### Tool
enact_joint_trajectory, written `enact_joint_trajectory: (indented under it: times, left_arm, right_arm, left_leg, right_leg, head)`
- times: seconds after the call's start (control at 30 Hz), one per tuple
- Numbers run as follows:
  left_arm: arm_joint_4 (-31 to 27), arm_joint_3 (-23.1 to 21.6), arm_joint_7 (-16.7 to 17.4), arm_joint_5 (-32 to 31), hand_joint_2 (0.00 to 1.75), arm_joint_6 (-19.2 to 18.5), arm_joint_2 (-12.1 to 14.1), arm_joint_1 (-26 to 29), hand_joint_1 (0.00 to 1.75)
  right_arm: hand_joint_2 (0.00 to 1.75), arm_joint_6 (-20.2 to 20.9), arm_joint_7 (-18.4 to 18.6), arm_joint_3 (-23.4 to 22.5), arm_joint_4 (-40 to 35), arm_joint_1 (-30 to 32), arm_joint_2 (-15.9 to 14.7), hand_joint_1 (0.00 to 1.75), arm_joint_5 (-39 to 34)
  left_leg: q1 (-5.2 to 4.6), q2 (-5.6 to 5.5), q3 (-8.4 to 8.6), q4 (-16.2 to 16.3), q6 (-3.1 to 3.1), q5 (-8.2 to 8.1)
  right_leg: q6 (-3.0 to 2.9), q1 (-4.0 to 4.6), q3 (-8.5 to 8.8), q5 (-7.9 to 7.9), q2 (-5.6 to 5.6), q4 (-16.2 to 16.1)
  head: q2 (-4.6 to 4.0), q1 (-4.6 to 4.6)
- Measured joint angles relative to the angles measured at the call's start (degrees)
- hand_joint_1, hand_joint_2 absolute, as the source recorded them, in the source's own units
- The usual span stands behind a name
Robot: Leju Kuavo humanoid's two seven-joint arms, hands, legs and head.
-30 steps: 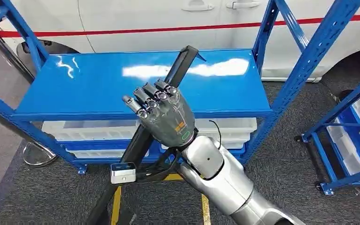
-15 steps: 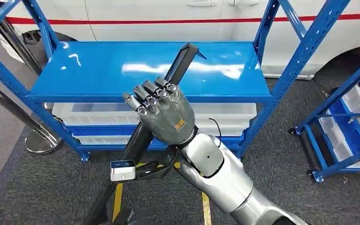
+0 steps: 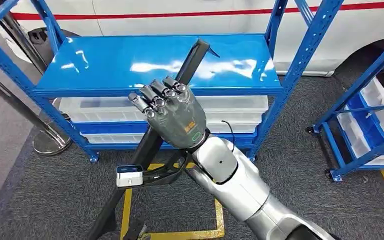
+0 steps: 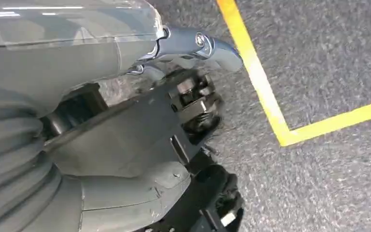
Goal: Take the parts from the cabinet and place them on the table.
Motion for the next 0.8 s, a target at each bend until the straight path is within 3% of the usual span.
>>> enact_joint_trajectory:
  times: [0.07,0.1,0.13,0.17,0.23,0.27,0.3,0.33,0.37,0.4,0.43,0.47,0.53,0.57,0.6,0.63,0.67,0.73,0.77,0.8]
  left_arm:
    - [0.0,0.0,0.0,0.0,1.75,0.0,0.0,-0.1,0.00]
    - [0.0,0.0,0.0,0.0,1.75,0.0,0.0,-0.2,0.00]
    - [0.0,0.0,0.0,0.0,1.75,-0.2,-0.2,-0.3,0.00]
    - [0.0,0.0,0.0,0.0,1.75,-0.1,-0.1,-0.3,0.00]
    - [0.0,0.0,0.0,0.1,1.75,-0.1,-0.1,-0.3,0.00]
    - [0.0,0.0,0.0,0.1,1.75,-0.1,-0.1,-0.2,0.00]
    - [0.0,0.0,0.0,0.2,1.75,-0.1,-0.1,-0.3,0.00]
    - [0.0,0.0,0.0,0.2,1.75,-0.1,-0.1,-0.4,0.00]
    - [0.0,0.0,0.1,0.2,1.75,-0.1,-0.1,-0.5,0.00]
    - [0.0,0.0,0.1,0.2,1.75,-0.1,-0.1,-0.5,0.00]
    - [0.0,0.0,0.1,0.2,1.75,-0.1,-0.1,-0.5,0.00]
    - [0.0,0.0,0.1,0.3,1.75,-0.1,-0.1,-0.5,0.00]
    - [0.0,0.1,0.1,0.5,1.75,-0.1,-0.1,-0.5,0.00]
    - [0.0,0.1,0.1,0.5,1.75,0.0,-0.1,-0.5,0.00]
    - [0.0,0.1,0.1,0.5,1.75,0.0,-0.1,-0.6,0.00]
    - [0.0,0.1,0.1,0.6,1.75,0.0,-0.1,-0.6,0.00]
    - [0.0,0.1,0.1,0.6,1.75,0.0,-0.1,-0.6,0.00]
    - [0.0,0.1,0.1,0.6,1.75,0.0,-0.1,-0.8,0.00]
    - [0.0,0.1,0.1,0.6,1.75,0.0,-0.1,-0.6,0.00]
    - [0.1,0.2,0.2,0.6,1.75,0.0,-0.1,-0.7,0.00]
  right_arm:
    - [1.75,0.0,0.0,0.0,0.1,0.0,0.0,1.75,0.0]
    - [1.75,0.0,0.0,0.0,0.1,-0.2,0.0,1.75,0.0]
    - [1.75,0.0,0.0,0.0,0.1,-0.3,0.2,1.75,0.0]
    - [1.75,0.0,0.0,0.0,0.1,-0.4,0.3,1.75,0.0]
    - [1.75,0.0,0.1,0.1,0.2,-0.4,0.3,1.75,0.0]
    - [1.75,0.0,0.1,0.1,0.3,-0.4,0.3,1.75,0.0]
    - [1.75,-0.1,0.2,0.1,0.3,-0.5,0.3,1.75,0.0]
    - [1.75,-0.1,0.2,0.1,0.4,-0.5,0.3,1.75,0.0]
    - [1.75,-0.1,0.4,0.1,0.4,-0.5,0.3,1.75,0.0]
    - [1.75,-0.1,0.5,0.1,0.4,-0.5,0.2,1.75,0.0]
    - [1.75,-0.1,0.5,0.1,0.4,-0.5,0.2,1.75,0.0]
    - [1.75,-0.1,0.5,0.1,0.4,-0.5,0.2,1.75,0.0]
    - [1.75,-0.1,0.5,0.1,0.6,-0.5,0.2,1.75,0.0]
    - [1.75,-0.1,0.5,0.1,0.6,-0.5,0.2,1.75,0.0]
    - [1.75,-0.1,0.5,0.1,0.6,-0.6,0.3,1.75,0.0]
    - [1.75,-0.1,0.5,0.1,0.6,-0.7,0.4,1.75,0.0]
    - [1.75,-0.1,0.5,0.1,0.6,-0.6,0.5,1.75,0.0]
    - [1.75,-0.1,0.5,0.1,0.6,-0.9,0.6,1.75,0.1]
    - [1.75,-0.1,0.5,0.1,0.6,-0.9,0.6,1.75,0.2]
    - [1.75,-0.1,0.4,0.1,0.7,-0.9,0.6,1.75,0.2]
  left_leg:
    - [0.58,0.03,5.86,-8.4,-0.67,3.42]
    - [0.79,-0.11,8.16,-13.0,-1.37,2.20]
    - [0.16,-0.61,9.44,-14.4,-1.11,1.53]
    - [0.27,-0.69,9.18,-14.6,-0.46,1.33]
    - [-0.05,-0.74,8.64,-14.3,0.16,1.70]
    - [0.11,-0.55,8.37,-14.8,1.05,2.29]
    - [0.13,-0.34,7.93,-14.9,1.86,2.84]
    - [-0.05,-0.29,7.16,-14.9,2.73,3.42]
    - [-0.30,-0.25,6.38,-14.9,3.29,4.00]
    - [-0.51,-0.21,5.59,-14.9,3.47,4.64]
    - [-0.83,-0.18,4.66,-14.8,3.62,5.37]
    - [-1.12,-0.16,3.81,-14.8,3.68,6.01]
    - [-1.62,-0.16,2.10,-14.7,3.67,7.33]
    - [-1.83,-0.19,1.29,-14.7,3.67,8.05]
    - [-1.88,-0.26,0.76,-14.7,3.60,8.76]
    - [-2.18,-0.36,0.39,-14.6,3.31,9.27]
    - [-1.85,-0.26,0.33,-14.8,3.07,9.94]
    - [-1.29,-0.22,0.30,-15.7,2.29,11.59]
    - [-1.60,-0.42,0.11,-16.2,1.89,12.49]
    - [-1.26,-0.67,-0.43,-15.7,1.63,10.60]
  right_leg:
    - [0.45,-0.55,-1.26,0.25,0.01,1.1]
    - [0.81,-0.54,-1.90,0.30,0.06,1.8]
    - [1.29,-0.26,-2.59,0.56,0.17,2.2]
    - [1.71,-0.15,-2.88,1.03,0.15,2.3]
    - [2.61,-0.20,-3.07,1.84,0.14,2.2]
    - [2.92,-0.29,-3.34,1.85,0.20,2.2]
    - [3.03,-0.55,-3.84,-0.03,0.29,3.2]
    - [2.97,-0.56,-4.77,-3.36,0.31,5.9]
    - [2.98,-0.61,-5.98,-6.96,0.35,10.1]
    - [2.99,-0.51,-7.09,-9.67,0.45,14.3]
    - [2.95,-0.43,-7.84,-11.07,0.60,18.2]
    - [2.84,-0.41,-7.70,-10.39,0.64,20.0]
    - [2.13,-0.14,-4.55,-5.86,0.65,17.6]
    - [1.50,0.09,-1.47,-4.07,0.66,13.8]
    - [0.74,0.57,2.49,-4.29,0.70,8.7]
    - [0.09,1.01,5.90,-6.93,0.64,3.0]
    - [0.51,1.06,6.78,-7.45,0.72,1.3]
    - [0.29,1.71,5.89,-6.14,0.78,1.2]
    - [-0.08,1.34,5.17,-5.01,0.69,0.4]
    - [-0.41,1.02,4.90,-3.93,0.07,0.2]
  head:
    - [0.00,0.00]
    - [0.00,-0.02]
    - [0.00,-0.04]
    - [0.00,0.02]
    - [0.00,0.02]
    - [0.00,0.04]
    - [0.00,0.04]
    - [0.00,0.04]
    - [0.00,0.02]
    - [0.00,0.04]
    - [0.00,0.02]
    - [0.00,0.02]
    - [0.00,0.02]
    - [0.00,0.02]
    - [0.00,0.00]
    - [0.00,0.00]
    - [0.00,-0.07]
    - [0.00,-0.02]
    - [0.00,0.04]
    - [0.00,0.04]
